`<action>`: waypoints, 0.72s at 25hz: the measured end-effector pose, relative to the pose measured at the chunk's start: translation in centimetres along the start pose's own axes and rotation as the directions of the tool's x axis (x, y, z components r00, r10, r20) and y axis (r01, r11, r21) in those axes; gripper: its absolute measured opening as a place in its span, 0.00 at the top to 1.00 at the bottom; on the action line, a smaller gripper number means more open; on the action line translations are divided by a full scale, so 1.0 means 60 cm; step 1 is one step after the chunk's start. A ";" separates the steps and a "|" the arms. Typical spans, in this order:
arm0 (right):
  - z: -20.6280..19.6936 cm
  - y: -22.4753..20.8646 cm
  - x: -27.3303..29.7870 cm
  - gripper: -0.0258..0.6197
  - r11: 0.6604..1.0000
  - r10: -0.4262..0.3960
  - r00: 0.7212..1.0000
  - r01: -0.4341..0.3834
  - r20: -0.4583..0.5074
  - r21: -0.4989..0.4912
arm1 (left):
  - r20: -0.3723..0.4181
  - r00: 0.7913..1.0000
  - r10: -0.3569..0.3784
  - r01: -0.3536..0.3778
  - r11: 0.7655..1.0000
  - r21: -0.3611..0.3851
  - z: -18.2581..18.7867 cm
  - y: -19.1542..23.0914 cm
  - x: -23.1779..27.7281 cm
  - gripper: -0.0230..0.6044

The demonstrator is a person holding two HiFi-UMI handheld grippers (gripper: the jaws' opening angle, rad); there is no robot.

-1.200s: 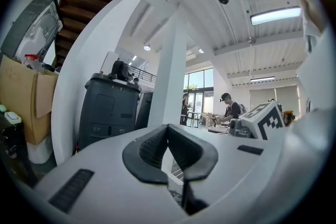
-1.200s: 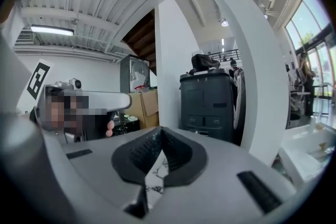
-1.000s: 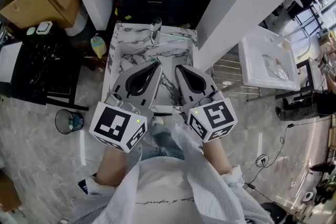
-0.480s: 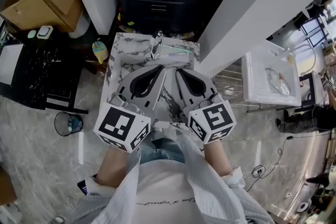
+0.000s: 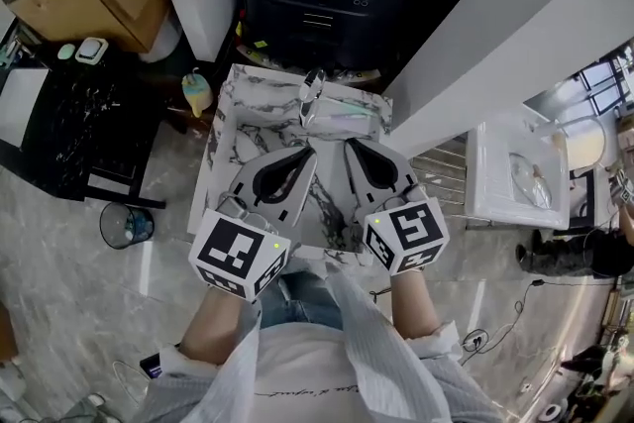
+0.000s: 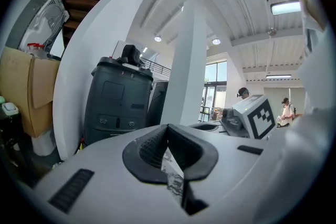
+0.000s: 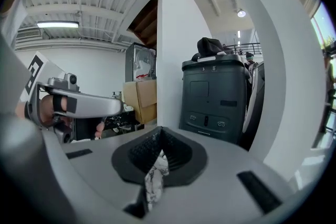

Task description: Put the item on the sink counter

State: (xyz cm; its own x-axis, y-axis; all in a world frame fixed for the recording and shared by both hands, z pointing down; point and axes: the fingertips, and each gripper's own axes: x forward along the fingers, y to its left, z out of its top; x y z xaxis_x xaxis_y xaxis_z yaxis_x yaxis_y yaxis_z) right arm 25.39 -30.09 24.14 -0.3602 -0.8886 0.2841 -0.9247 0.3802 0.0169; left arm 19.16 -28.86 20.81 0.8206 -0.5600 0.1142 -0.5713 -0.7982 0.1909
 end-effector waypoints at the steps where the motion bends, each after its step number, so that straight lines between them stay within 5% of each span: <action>1: -0.007 -0.005 0.008 0.95 1.000 0.001 1.000 -0.001 -0.010 -0.004 | -0.007 1.000 0.006 -0.006 1.000 -0.008 -0.008 0.005 0.002 0.94; 10: -0.096 -0.064 0.093 0.94 0.998 0.043 0.990 -0.048 -0.132 -0.040 | -0.076 0.996 0.036 -0.040 0.998 -0.056 -0.078 0.048 0.039 0.94; 18: -0.196 -0.112 0.165 0.94 0.989 0.123 0.955 -0.141 -0.271 -0.047 | -0.144 0.988 0.049 -0.061 0.995 -0.078 -0.144 0.073 0.080 0.94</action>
State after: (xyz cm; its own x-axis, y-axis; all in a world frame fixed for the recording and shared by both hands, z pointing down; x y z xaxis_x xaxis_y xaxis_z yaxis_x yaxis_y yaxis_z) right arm 29.48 -38.44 38.12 -0.4243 -0.7318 0.5333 -0.8579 0.5133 0.0219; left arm 20.76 -33.13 30.59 0.7852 -0.5606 0.2630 -0.6172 -0.7429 0.2591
